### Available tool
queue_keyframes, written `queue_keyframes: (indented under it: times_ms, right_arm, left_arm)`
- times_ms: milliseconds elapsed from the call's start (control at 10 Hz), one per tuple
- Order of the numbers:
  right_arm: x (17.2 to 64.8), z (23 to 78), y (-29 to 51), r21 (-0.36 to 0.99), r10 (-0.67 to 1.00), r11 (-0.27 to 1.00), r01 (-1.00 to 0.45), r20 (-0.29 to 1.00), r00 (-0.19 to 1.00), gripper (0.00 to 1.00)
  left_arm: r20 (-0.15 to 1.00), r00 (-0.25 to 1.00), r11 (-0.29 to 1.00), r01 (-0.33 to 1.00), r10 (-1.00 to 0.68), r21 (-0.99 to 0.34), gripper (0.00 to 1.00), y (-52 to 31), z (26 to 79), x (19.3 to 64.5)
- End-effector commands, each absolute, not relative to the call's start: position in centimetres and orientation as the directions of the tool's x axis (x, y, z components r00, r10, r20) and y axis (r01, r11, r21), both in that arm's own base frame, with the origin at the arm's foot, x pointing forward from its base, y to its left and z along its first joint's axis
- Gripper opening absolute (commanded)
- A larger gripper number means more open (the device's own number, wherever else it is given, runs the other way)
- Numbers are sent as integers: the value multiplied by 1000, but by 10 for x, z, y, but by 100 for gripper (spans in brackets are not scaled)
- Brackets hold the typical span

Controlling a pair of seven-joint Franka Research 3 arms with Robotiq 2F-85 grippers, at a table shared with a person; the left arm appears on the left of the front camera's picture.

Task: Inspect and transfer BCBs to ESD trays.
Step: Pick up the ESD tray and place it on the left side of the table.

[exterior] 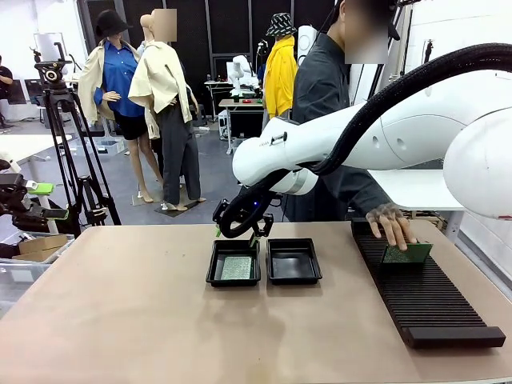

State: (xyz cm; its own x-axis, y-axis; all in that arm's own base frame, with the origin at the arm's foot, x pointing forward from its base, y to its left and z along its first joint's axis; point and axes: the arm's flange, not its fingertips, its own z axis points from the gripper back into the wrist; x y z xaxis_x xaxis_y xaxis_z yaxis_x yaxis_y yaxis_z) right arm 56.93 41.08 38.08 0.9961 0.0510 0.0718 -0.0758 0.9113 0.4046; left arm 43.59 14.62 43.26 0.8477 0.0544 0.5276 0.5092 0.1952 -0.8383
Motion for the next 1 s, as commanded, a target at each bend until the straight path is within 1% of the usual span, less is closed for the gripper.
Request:
queue_keyframes:
  times_ms: [0,300,700,800,900]
  right_arm:
    - [570,380,410,418,38,906,-66,75,996,100]
    - [569,381,411,405,51,911,-76,72,996,100]
    - [561,411,377,524,41,849,-73,74,996,100]
    - [559,420,363,544,38,837,-58,47,998,100]
    - [560,434,340,595,23,802,-50,52,998,100]
  left_arm:
    - [525,849,194,506,59,-840,100,147,435,435]
    - [525,849,194,506,59,-840,100,147,435,435]
    - [525,849,194,506,59,-840,100,147,435,435]
    - [525,849,194,506,59,-840,100,147,435,435]
    - [525,849,194,506,59,-840,100,147,435,435]
